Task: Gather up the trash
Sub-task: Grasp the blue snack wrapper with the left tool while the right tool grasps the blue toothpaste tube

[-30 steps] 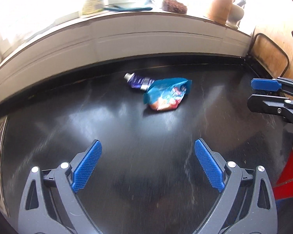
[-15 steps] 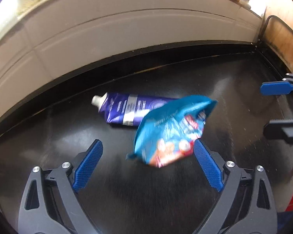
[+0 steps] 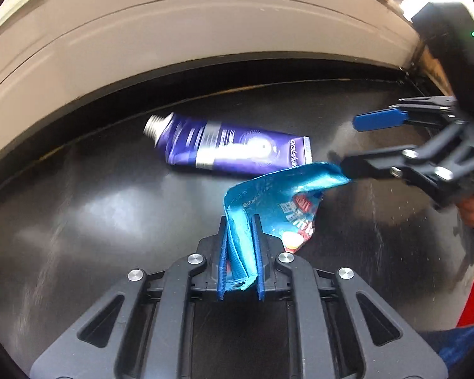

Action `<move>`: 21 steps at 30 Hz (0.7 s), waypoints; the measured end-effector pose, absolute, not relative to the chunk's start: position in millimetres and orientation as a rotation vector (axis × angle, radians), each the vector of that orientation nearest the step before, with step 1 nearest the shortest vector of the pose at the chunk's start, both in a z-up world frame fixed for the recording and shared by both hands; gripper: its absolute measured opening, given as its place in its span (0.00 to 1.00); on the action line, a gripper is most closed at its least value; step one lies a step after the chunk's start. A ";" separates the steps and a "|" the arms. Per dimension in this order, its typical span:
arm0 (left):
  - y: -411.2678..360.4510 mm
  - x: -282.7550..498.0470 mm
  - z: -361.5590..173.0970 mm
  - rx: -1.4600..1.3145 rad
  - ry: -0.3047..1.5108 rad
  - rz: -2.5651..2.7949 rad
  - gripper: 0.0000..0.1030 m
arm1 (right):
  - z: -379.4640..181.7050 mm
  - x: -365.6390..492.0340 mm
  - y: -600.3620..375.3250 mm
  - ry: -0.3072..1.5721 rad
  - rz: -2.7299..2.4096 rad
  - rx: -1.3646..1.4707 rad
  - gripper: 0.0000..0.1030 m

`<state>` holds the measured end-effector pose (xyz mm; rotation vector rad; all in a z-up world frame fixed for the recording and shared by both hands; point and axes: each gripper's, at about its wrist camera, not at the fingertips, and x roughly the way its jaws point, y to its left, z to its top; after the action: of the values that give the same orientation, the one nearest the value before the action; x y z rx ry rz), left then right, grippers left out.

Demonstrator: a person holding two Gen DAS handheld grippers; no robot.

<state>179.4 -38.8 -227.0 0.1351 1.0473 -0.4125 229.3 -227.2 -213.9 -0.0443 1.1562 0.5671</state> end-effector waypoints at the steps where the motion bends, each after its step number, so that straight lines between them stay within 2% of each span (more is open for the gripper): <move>1: -30.8 174.8 -224.9 0.124 1.048 -0.399 0.12 | -215.2 231.5 -221.9 1.153 0.590 -0.050 0.78; 15: 63.3 121.9 -217.5 -0.015 1.068 -0.149 0.10 | -232.3 270.3 -127.3 1.116 0.673 -0.185 0.79; 18: 73.6 115.3 -216.5 -0.052 1.065 -0.087 0.10 | -233.4 273.3 -109.0 1.053 0.614 -0.223 0.74; 21: 81.4 113.3 -211.7 -0.087 1.058 -0.040 0.10 | -233.0 271.7 -96.1 1.021 0.563 -0.280 0.57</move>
<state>113.3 81.4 -211.7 -0.0865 1.0576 -0.0404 271.7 -96.1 -233.0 -0.2799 1.0213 0.5631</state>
